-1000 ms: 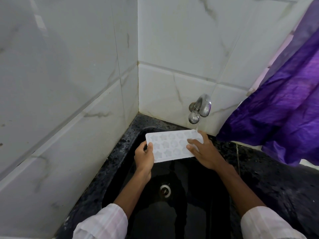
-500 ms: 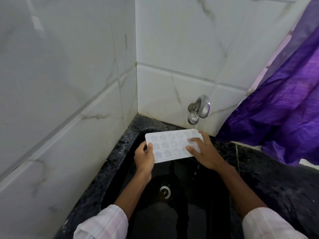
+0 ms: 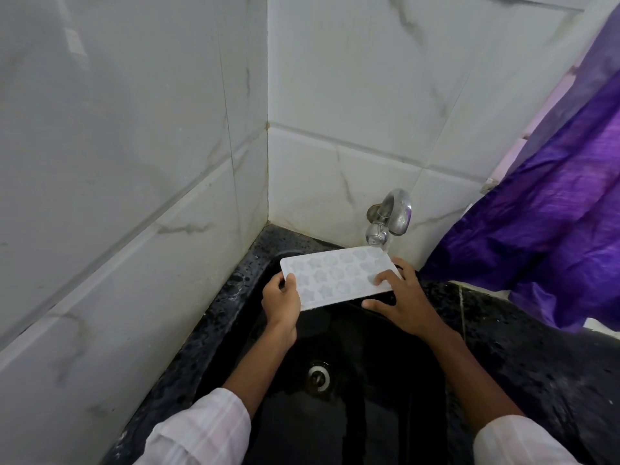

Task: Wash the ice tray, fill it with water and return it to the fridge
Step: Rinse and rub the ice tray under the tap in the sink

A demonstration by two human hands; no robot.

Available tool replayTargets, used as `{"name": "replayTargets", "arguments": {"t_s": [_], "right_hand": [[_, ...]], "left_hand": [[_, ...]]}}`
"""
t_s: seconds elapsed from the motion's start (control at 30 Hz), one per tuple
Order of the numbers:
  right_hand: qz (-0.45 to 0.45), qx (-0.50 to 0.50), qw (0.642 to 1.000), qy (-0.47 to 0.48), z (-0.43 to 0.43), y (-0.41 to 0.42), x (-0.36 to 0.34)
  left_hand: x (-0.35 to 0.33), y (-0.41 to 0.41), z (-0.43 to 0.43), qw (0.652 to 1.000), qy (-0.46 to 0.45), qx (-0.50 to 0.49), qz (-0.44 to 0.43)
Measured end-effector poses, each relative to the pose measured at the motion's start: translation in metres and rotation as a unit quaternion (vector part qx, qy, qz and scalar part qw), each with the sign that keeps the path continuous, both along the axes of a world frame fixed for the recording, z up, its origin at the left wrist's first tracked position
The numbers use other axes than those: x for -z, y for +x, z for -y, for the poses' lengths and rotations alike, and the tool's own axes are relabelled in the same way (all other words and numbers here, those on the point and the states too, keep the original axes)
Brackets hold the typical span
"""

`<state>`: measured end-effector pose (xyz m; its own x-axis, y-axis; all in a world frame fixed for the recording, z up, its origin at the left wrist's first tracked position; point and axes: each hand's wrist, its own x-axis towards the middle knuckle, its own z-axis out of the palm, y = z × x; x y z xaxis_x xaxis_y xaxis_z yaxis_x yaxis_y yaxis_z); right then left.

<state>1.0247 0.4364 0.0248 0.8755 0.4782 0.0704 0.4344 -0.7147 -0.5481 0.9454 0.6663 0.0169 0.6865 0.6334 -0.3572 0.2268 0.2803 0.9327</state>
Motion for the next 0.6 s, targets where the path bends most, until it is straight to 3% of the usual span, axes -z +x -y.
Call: {"name": "replayTargets", "arguments": {"t_s": [0.6], "right_hand": [[0.021, 0.003, 0.998, -0.057, -0.017, 0.001, -0.002]], "left_hand": [[0.008, -0.003, -0.002, 1.000, 0.004, -0.021, -0.007]]}}
